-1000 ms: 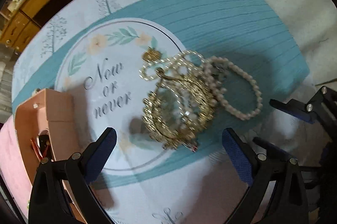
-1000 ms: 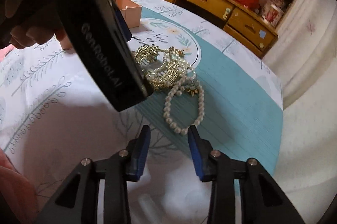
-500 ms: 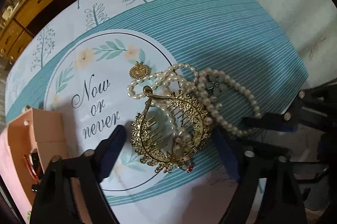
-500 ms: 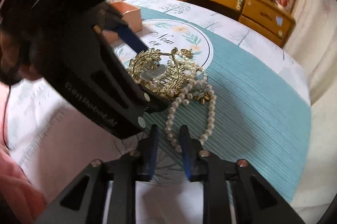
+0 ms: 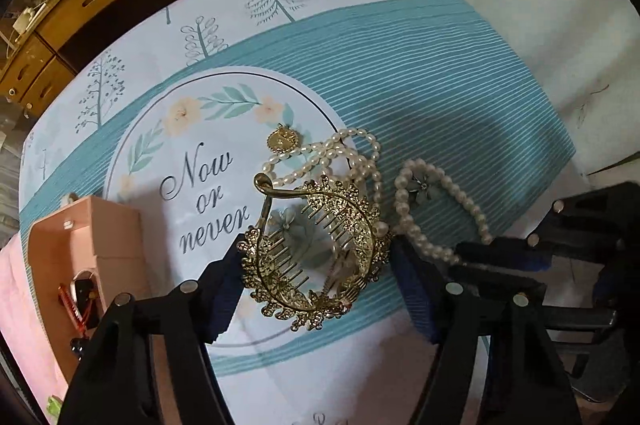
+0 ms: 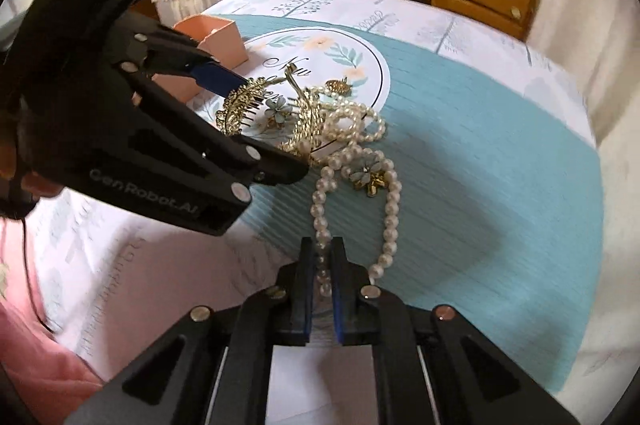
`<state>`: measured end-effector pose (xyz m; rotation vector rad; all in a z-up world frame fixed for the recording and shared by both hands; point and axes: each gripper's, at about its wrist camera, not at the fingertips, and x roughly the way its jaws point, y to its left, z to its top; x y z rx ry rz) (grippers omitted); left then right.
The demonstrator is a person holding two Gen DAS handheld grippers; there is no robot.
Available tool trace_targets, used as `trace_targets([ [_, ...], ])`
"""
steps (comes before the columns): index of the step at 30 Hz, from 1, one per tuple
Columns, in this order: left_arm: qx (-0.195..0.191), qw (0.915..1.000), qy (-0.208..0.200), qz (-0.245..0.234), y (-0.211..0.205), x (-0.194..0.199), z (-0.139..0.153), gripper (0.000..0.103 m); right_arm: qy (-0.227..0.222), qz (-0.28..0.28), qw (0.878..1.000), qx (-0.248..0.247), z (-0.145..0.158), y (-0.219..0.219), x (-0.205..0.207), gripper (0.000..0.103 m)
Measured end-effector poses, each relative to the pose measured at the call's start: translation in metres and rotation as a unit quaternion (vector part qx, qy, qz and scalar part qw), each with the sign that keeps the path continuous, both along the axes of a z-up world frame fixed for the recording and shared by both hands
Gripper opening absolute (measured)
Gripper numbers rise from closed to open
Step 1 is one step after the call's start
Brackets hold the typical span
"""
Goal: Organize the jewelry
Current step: 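Grasp and lift the gold comb with the left gripper while the right grasps the pearls, then carry the gold comb to the tray with the left gripper while the right carries the pearl bracelet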
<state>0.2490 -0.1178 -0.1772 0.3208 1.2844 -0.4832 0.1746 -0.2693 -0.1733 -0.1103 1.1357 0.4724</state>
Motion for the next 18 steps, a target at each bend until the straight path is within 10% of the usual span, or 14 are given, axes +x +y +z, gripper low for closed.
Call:
trace_targets([
  [18, -0.052, 0.9971, 0.002, 0.057, 0.074, -0.073, 0.084, 0.068, -0.032, -0.179, 0.968, 0.172, 0.071, -0.012, -0.033, 0.007],
])
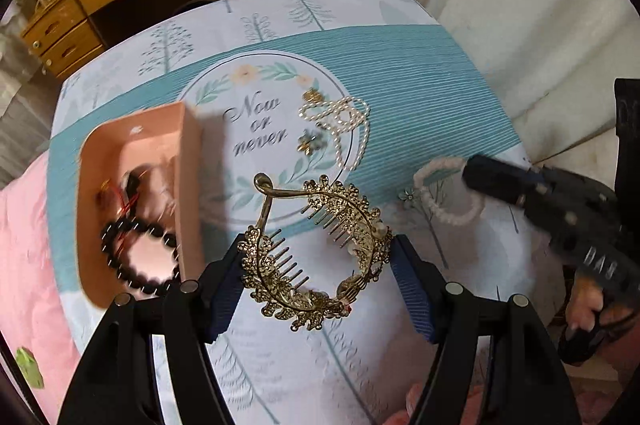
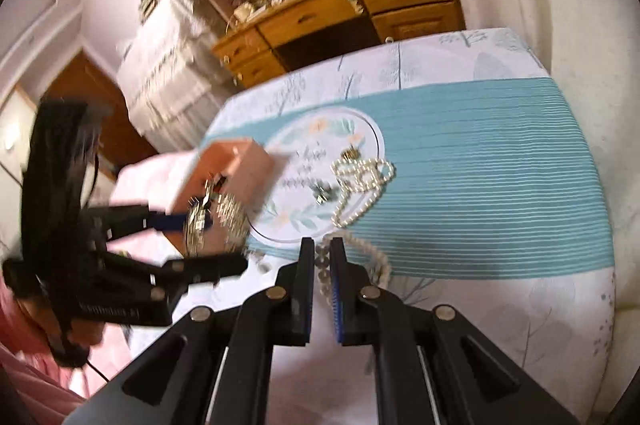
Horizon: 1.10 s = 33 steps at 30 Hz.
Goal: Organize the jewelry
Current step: 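Carry the gold comb to the tray with the left gripper while the right carries the pearl bracelet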
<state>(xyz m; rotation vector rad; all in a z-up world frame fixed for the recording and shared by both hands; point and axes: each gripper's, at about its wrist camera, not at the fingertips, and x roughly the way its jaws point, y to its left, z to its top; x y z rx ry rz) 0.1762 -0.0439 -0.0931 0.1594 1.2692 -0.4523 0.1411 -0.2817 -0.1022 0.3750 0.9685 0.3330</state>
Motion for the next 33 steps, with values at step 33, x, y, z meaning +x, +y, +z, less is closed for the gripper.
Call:
trace_targets([
  [33, -0.056, 0.9979, -0.032, 0.008, 0.171, 0.008, 0.030, 0.068, -0.046, -0.128, 0.983, 0.123, 0.064, 0.132, -0.015, 0.007],
])
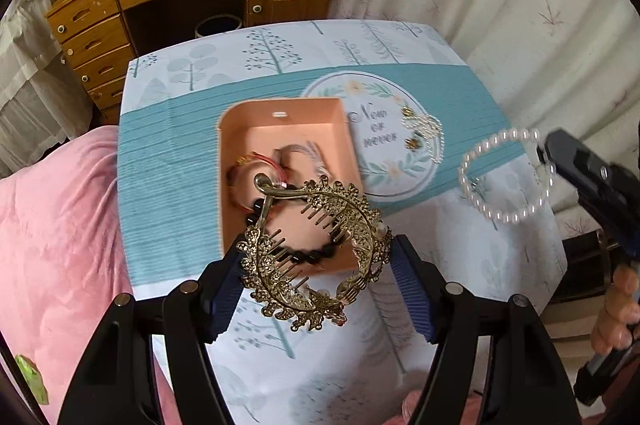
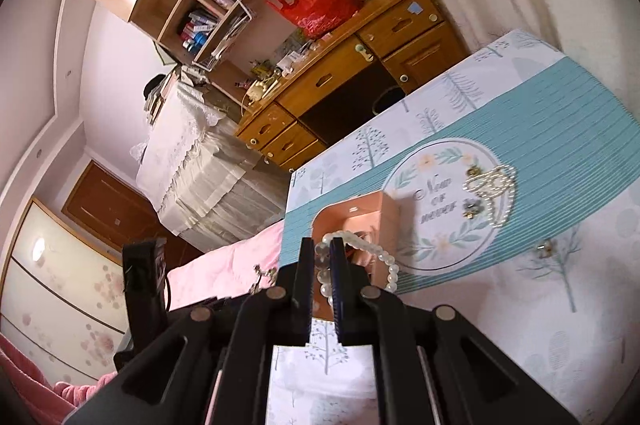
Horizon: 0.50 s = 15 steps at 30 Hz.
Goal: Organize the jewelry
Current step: 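Carry the gold comb to the tray with the left gripper while the right carries the pearl bracelet, then lower the comb and pearl bracelet into the tray and open both grippers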
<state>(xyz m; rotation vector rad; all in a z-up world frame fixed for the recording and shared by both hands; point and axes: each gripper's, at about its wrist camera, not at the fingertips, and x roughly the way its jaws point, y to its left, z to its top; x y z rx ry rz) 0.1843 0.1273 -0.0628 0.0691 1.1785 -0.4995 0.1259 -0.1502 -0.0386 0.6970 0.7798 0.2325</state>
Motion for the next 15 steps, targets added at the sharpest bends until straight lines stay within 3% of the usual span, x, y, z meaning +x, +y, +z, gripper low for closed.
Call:
trace_targets([
  [15, -0.047, 0.9989, 0.006, 0.002, 0.030, 0.058, -0.021, 0.068, 0.041, 0.022, 0.998, -0.049, -0.022, 0.071, 0.033, 0.008],
])
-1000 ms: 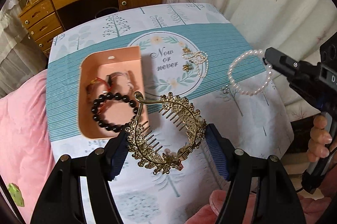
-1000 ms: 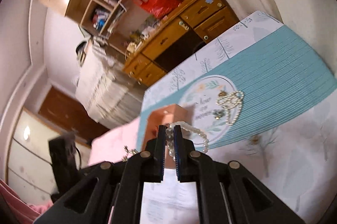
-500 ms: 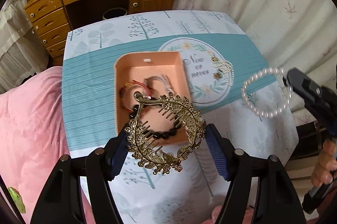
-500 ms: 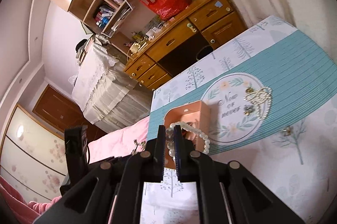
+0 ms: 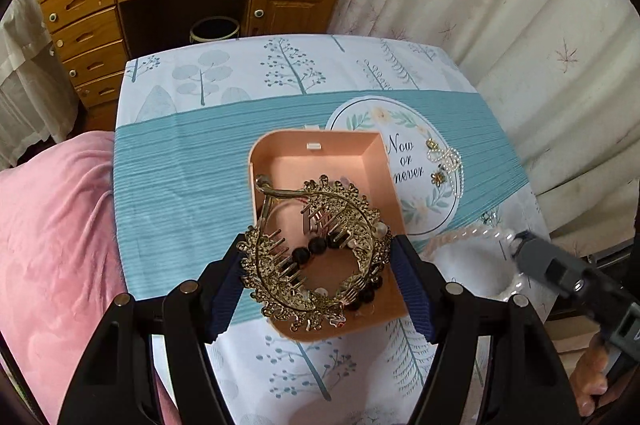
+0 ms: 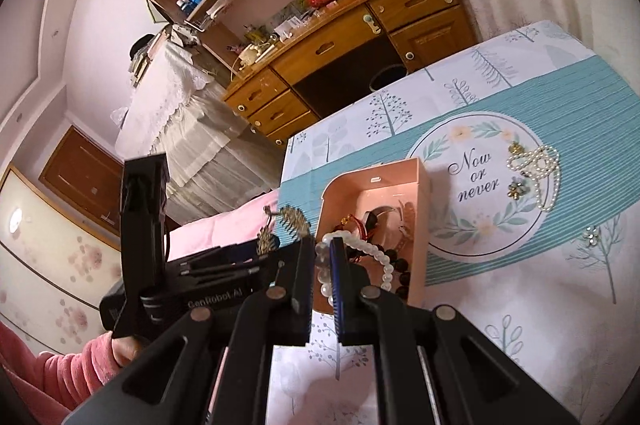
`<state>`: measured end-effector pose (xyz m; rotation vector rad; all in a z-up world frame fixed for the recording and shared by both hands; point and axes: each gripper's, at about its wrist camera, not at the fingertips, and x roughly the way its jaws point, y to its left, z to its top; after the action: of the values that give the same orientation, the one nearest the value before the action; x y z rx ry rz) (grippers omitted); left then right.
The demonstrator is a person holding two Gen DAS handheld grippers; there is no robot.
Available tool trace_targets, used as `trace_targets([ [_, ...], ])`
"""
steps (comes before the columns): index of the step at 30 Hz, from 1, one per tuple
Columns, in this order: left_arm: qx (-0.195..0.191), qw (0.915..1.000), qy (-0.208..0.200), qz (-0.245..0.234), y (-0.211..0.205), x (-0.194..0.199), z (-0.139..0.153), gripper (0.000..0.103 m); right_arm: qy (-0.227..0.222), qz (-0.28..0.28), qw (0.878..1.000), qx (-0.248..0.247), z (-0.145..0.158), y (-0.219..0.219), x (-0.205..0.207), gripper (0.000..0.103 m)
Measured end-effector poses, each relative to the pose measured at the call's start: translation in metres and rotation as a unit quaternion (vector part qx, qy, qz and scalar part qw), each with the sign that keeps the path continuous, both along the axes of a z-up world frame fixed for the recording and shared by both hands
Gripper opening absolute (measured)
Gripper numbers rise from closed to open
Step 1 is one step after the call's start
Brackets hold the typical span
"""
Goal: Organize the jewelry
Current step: 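Lower the comb and pearl bracelet into the tray and open both grippers, then move the left gripper to the blue flower brooch on the cloth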
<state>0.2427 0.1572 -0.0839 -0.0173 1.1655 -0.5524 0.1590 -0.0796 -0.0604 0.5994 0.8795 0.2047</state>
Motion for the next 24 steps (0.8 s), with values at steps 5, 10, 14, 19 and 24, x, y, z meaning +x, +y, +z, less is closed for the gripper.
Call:
trace_targets([
  [5, -0.003, 0.9997, 0.024, 0.006, 0.003, 0.007, -0.006, 0.087, 0.041, -0.011, 0.999, -0.015, -0.011, 0.005, 0.007, 0.021],
  [10, -0.002, 0.9998, 0.021, -0.007, 0.004, 0.000, -0.003, 0.087, 0.043, -0.034, 0.998, -0.018, -0.012, 0.000, 0.000, 0.037],
  [14, 0.011, 0.9996, 0.020, -0.019, 0.003, -0.007, -0.005, 0.087, 0.057, -0.048, 0.997, -0.029, -0.015, -0.004, -0.005, 0.051],
  [19, 0.021, 0.9979, 0.032, -0.053, -0.005, -0.029, -0.010, 0.087, 0.095, -0.063, 0.992, -0.053, -0.027, -0.009, -0.021, 0.066],
  [24, 0.032, 0.9945, 0.053, -0.084, -0.018, -0.060, -0.016, 0.087, 0.164, -0.072, 0.977, -0.115, -0.048, -0.016, -0.045, 0.069],
])
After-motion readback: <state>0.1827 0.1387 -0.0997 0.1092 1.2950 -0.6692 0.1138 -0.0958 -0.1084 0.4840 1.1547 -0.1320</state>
